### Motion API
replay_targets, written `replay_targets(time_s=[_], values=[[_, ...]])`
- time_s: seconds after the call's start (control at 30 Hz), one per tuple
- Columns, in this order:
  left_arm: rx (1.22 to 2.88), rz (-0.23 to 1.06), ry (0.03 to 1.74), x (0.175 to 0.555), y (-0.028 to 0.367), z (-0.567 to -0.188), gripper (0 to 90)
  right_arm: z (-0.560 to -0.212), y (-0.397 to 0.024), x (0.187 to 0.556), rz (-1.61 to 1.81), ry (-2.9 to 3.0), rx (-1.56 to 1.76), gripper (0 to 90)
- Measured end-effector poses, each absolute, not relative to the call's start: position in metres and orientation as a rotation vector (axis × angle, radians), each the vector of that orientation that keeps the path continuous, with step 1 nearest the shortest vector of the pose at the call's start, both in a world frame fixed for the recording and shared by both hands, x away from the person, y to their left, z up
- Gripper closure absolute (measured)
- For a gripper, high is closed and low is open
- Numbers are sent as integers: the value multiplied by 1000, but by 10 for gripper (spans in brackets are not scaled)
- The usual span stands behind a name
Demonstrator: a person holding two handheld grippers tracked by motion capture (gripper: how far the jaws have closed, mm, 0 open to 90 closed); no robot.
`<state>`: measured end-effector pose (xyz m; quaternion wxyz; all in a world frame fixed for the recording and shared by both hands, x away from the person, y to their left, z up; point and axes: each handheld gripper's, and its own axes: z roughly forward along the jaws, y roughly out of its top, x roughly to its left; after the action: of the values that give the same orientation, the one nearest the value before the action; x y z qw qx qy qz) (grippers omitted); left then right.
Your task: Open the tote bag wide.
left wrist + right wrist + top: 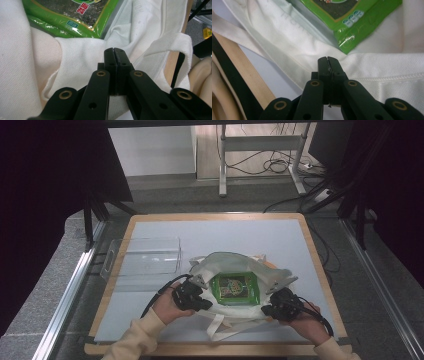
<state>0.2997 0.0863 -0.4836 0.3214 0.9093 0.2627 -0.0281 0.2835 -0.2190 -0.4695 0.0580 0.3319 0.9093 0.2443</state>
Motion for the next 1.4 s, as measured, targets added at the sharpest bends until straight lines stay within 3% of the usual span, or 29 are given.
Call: replay_targets(time_s=[0.67,1.03,1.2,1.3,1.4], values=[[2380,-70,690,300,88,-481,894,-457,-221,287,891,2693,1017,887],[2295,-22,701,294,102,-463,862,-444,-227,297,1007,2575,1072,872],[2236,55,703,290,114,-449,698,-443,-225,300,1038,2555,1092,841],[2203,107,720,288,121,-442,546,-444,-224,303,1059,2558,1107,725],[2181,126,743,288,126,-440,428,-443,-220,304,1067,2542,1124,531]])
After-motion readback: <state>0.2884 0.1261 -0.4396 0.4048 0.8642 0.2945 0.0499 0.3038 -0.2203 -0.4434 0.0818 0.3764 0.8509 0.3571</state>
